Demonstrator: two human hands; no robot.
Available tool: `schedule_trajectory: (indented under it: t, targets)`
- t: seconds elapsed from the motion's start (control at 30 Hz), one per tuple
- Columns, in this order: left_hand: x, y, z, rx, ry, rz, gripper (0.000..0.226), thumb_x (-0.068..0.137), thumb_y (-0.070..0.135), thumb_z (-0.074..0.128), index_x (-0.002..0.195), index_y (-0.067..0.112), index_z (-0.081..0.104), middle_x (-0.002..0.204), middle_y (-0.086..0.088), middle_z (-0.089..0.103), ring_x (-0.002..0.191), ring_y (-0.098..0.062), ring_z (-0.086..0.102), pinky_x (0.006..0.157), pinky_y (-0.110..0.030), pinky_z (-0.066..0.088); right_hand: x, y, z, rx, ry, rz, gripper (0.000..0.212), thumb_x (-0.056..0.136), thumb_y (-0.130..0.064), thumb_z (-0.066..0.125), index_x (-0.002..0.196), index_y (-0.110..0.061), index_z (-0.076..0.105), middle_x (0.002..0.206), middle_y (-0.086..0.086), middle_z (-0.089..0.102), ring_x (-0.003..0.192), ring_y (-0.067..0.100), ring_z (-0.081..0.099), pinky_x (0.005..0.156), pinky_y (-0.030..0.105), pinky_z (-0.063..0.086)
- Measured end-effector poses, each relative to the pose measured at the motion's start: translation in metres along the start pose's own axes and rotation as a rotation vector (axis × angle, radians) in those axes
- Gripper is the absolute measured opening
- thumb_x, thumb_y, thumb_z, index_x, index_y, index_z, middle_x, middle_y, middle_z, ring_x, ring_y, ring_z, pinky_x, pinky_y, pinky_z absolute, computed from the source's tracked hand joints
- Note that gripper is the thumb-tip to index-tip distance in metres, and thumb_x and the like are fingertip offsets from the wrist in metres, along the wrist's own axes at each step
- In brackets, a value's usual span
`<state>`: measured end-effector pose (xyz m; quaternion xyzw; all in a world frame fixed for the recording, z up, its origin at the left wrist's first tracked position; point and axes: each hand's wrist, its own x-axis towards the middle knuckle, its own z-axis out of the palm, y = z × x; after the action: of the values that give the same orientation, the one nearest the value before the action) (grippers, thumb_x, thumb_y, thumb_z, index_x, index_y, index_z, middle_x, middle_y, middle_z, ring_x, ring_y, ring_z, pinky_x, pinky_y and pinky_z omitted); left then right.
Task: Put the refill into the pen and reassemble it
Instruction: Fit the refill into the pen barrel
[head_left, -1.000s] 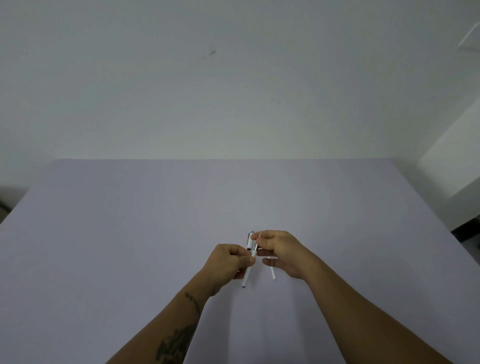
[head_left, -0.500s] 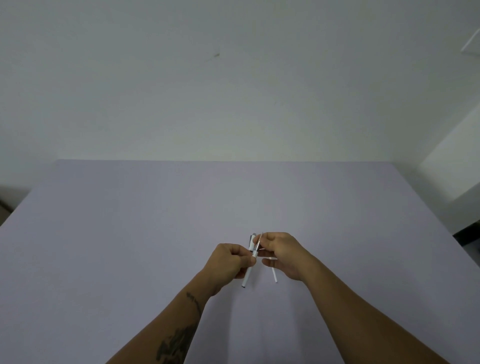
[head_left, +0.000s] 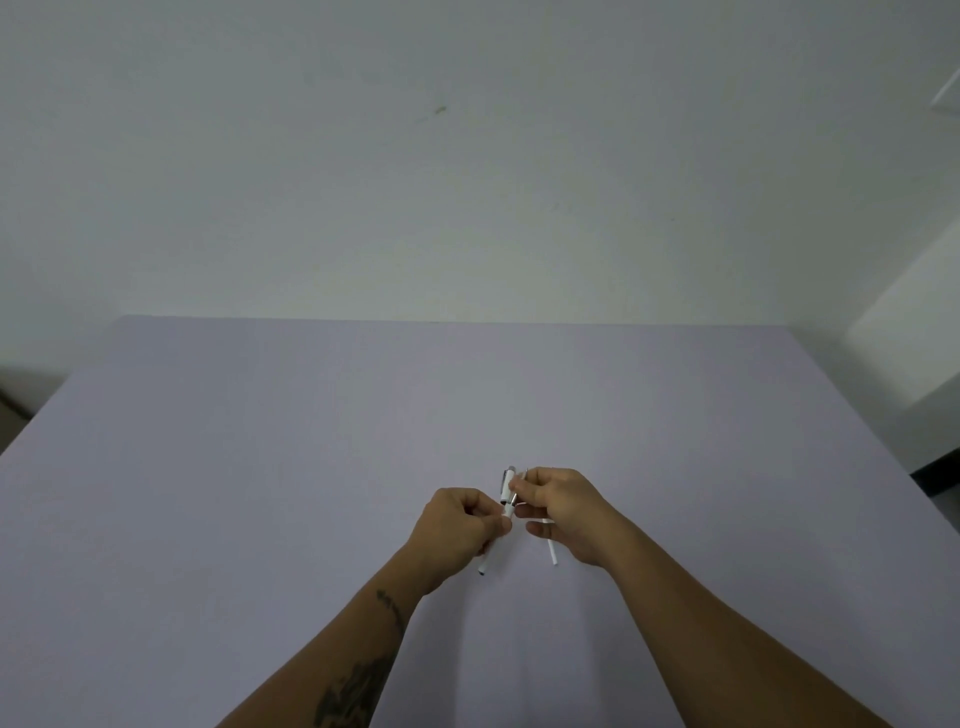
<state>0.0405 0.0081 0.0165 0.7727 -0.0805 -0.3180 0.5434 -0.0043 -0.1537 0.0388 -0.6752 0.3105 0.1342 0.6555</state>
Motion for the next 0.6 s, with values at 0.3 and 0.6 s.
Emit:
schedule_trajectory:
  t: [0.3,0.6]
  targets:
    - [-0.0007,-0.0003,0.0001,0.007,0.005,0.001,0.009,0.081,0.014,0.074,0.072,0.014,0.073,0.064,0.000,0.064,0.062,-0.016,0.058,0.068,-0.031,0.056,-0.0019,0.0028,-0.0053,0.050,-0.056,0.036,0.020,0.094,-0.014,0.060,0.105,-0.019,0.075,0.105,0.005,0.074,0.092,0.020,0.067,0.077,0.033,0.053]
    - [-0.0007,0.0068,0.0025,-0.005,-0.003,0.004,0.009,0.081,0.012,0.074,0.073,0.014,0.072,0.068,-0.004,0.065,0.067,-0.019,0.058,0.072,-0.035,0.057,0.0018,0.0030,-0.0061,0.058,0.007,0.010,0.018,0.093,-0.023,0.063,0.093,-0.010,0.075,0.085,0.000,0.073,0.084,0.016,0.066,0.069,0.030,0.053]
